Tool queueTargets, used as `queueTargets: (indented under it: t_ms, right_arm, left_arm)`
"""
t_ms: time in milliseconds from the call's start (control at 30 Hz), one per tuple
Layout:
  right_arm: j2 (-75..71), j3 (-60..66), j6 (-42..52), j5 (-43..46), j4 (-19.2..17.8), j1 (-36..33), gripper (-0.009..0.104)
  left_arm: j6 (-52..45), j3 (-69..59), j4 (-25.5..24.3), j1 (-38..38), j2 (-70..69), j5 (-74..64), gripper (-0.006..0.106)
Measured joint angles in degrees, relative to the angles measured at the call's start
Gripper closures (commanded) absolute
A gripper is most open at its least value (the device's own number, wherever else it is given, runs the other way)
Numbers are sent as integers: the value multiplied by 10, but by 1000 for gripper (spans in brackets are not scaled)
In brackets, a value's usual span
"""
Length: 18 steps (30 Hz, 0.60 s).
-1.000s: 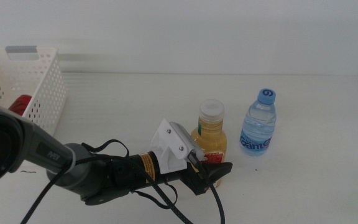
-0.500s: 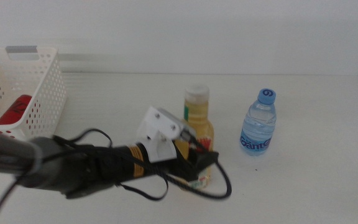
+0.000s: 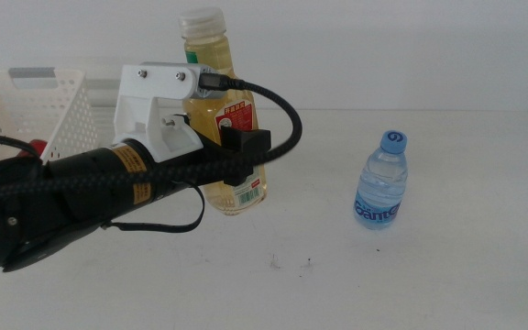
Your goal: Use arms to grab the bottles and put them into the dustbin to the left of the table.
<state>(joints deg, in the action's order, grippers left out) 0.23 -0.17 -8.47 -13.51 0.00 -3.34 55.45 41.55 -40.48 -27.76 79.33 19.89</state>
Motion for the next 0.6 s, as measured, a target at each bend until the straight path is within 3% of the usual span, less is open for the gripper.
queueTargets:
  t_ms: [233, 300, 333, 467, 567, 600]
  right_arm:
    - [0, 0, 0, 0, 0, 0, 8]
    - [0, 0, 0, 0, 0, 0, 8]
    - [0, 0, 0, 0, 0, 0, 8]
    - [0, 0, 0, 0, 0, 0, 8]
    - [0, 0, 0, 0, 0, 0, 8]
    - [0, 0, 0, 0, 0, 0, 8]
  left_arm:
    - [-28, 0, 0, 0, -9, -8, 96]
    - [-58, 0, 35, -1, -9, -16, 96]
    - [-103, 0, 92, -4, -9, -28, 96]
    - [-415, 12, 405, -20, -10, -125, 96]
    - [-583, 45, 538, -15, -10, -234, 96]
    - [-616, 56, 560, -7, -10, -264, 96]
